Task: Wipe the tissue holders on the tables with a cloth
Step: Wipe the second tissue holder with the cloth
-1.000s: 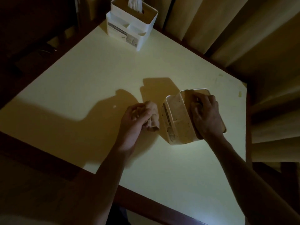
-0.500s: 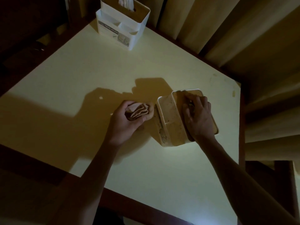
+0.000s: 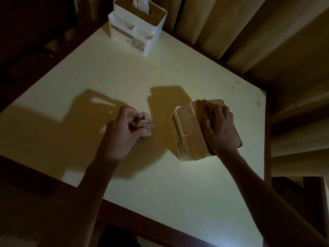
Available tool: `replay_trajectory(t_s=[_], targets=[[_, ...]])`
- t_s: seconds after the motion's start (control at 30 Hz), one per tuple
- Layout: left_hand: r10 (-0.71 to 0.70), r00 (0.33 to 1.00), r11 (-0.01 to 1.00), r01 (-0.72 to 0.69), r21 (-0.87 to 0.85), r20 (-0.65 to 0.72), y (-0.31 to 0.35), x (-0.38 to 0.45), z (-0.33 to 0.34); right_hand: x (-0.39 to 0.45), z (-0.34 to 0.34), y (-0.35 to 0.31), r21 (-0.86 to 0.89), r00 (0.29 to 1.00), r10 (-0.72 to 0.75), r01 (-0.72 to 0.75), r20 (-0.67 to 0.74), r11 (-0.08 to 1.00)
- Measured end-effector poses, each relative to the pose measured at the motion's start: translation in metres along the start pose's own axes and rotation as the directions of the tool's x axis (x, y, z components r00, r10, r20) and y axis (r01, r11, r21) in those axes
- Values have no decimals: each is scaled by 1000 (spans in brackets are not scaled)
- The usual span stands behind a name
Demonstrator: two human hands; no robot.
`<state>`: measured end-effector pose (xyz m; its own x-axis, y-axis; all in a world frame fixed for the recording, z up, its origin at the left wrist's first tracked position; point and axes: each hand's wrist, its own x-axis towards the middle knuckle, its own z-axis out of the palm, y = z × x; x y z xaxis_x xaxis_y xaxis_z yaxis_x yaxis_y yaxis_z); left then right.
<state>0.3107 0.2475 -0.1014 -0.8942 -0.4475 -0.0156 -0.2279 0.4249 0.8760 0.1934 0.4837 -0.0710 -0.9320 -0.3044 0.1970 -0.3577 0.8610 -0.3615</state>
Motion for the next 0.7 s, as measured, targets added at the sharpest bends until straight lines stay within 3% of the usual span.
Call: replay_trajectory(t_s=[0.4, 0.57, 0.7], targets=[[228, 973, 971, -229, 72, 32, -18, 11, 26, 0, 0, -3, 1, 1000, 15, -15, 6, 1000], [174, 985, 975, -168, 147, -24, -20, -8, 39, 0, -1, -2, 13, 1000, 12, -12, 1, 1000], [122, 990, 989, -115, 92, -74, -15, -21, 47, 0, -1, -3, 22, 1000, 21, -21, -1, 1000]])
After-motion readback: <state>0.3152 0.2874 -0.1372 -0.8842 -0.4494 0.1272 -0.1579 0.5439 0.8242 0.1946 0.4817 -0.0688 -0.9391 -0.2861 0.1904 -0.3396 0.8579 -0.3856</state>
